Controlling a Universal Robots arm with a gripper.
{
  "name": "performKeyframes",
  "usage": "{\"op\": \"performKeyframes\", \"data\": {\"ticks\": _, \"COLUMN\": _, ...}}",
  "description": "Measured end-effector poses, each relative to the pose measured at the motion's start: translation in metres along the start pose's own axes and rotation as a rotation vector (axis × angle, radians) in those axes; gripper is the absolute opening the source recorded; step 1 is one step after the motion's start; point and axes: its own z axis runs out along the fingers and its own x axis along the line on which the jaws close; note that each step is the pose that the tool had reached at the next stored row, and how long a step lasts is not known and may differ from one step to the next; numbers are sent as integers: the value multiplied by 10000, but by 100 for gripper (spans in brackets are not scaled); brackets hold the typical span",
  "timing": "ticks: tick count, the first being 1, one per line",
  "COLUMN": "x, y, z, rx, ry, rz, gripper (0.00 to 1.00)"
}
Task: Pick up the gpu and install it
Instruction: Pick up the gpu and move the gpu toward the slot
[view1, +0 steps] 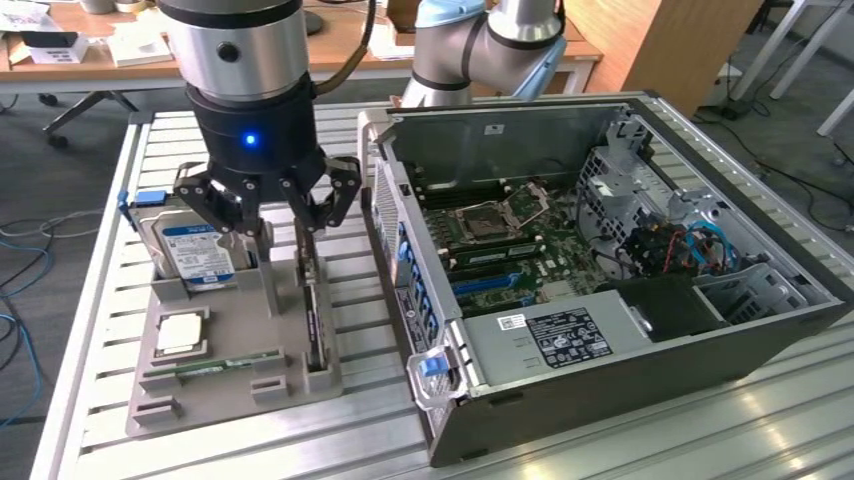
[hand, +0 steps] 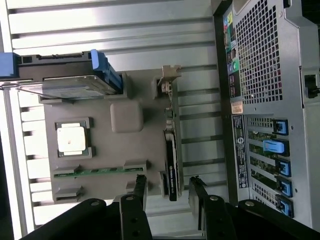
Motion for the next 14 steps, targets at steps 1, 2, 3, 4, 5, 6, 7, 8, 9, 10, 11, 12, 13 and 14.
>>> {"op": "performKeyframes", "data": {"ticks": 1, "x": 0, "y": -1, "z": 18, "rx": 0, "ry": -1, "rz": 19, "gripper": 47}}
{"op": "performKeyframes", "data": {"ticks": 2, "x": 1, "y": -1, "z": 36, "rx": 1, "ry": -2, "rz": 37, "gripper": 47}}
{"op": "performKeyframes", "data": {"ticks": 3, "x": 1, "y": -2, "z": 54, "rx": 2, "ry": -2, "rz": 55, "gripper": 47}}
{"op": "performKeyframes", "data": {"ticks": 4, "x": 2, "y": -3, "z": 72, "rx": 2, "ry": -3, "rz": 74, "gripper": 47}}
{"op": "performKeyframes", "data": {"ticks": 5, "x": 2, "y": -4, "z": 90, "rx": 2, "ry": -4, "rz": 93, "gripper": 47}}
{"op": "performKeyframes", "data": {"ticks": 6, "x": 3, "y": -5, "z": 109, "rx": 3, "ry": -4, "rz": 108, "gripper": 47}}
{"op": "performKeyframes", "data": {"ticks": 7, "x": 3, "y": -6, "z": 127, "rx": 3, "ry": -5, "rz": 123, "gripper": 47}}
{"op": "performKeyframes", "data": {"ticks": 8, "x": 3, "y": -6, "z": 145, "rx": 2, "ry": -6, "rz": 138, "gripper": 47}}
{"op": "performKeyframes", "data": {"ticks": 9, "x": 4, "y": -7, "z": 163, "rx": 3, "ry": -7, "rz": 151, "gripper": 47}}
{"op": "performKeyframes", "data": {"ticks": 10, "x": 4, "y": -8, "z": 181, "rx": 4, "ry": -7, "rz": 166, "gripper": 47}}
{"op": "performKeyframes", "data": {"ticks": 11, "x": 4, "y": -8, "z": 199, "rx": 3, "ry": -8, "rz": 181, "gripper": 47}}
{"op": "performKeyframes", "data": {"ticks": 12, "x": 5, "y": -9, "z": 218, "rx": 4, "ry": -9, "rz": 198, "gripper": 47}}
{"op": "performKeyframes", "data": {"ticks": 13, "x": 6, "y": -10, "z": 236, "rx": 5, "ry": -9, "rz": 213, "gripper": 47}}
{"op": "performKeyframes", "data": {"ticks": 14, "x": 6, "y": -11, "z": 254, "rx": 5, "ry": -10, "rz": 227, "gripper": 47}}
